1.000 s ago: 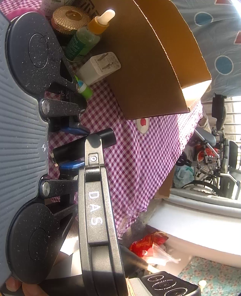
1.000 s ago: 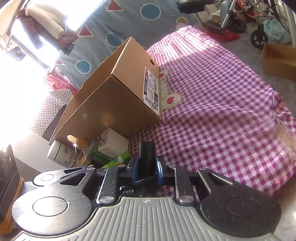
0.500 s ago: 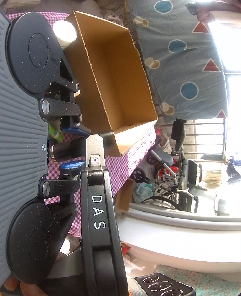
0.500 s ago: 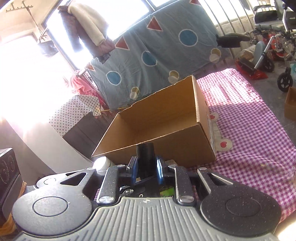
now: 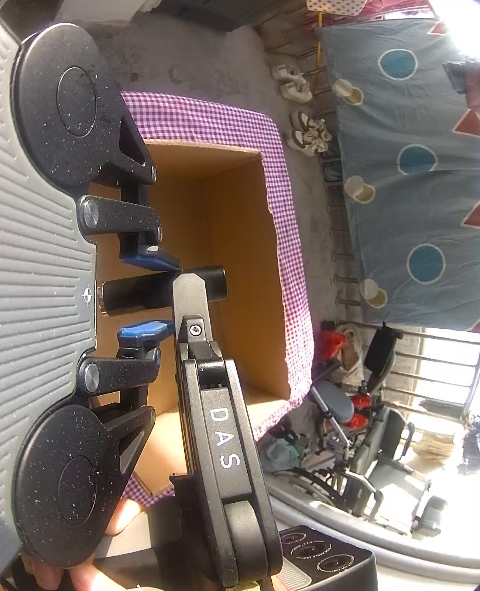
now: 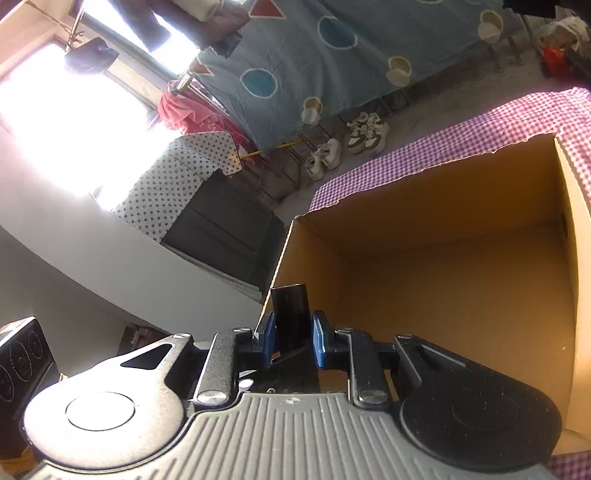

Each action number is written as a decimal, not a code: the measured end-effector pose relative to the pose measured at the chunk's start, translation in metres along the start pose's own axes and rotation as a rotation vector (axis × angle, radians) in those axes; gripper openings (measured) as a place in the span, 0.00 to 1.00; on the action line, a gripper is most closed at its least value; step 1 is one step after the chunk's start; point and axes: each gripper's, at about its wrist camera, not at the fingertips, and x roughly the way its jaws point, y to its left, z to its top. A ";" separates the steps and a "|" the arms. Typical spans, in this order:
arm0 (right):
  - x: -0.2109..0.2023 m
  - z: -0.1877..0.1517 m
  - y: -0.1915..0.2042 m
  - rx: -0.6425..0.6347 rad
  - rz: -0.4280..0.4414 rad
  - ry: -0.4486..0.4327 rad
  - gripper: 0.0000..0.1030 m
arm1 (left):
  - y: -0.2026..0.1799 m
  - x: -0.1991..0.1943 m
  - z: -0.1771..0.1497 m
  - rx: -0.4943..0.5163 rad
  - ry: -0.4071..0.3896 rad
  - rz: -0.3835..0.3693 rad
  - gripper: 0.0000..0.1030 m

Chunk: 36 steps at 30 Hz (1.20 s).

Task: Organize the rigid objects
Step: 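Lower the cylinder into the box and open the right gripper, then move the right gripper back and grasp the green glue stick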

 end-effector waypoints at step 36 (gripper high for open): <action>-0.163 -0.101 -0.054 0.125 0.066 -0.186 0.23 | -0.027 -0.084 -0.072 0.046 -0.127 -0.090 0.60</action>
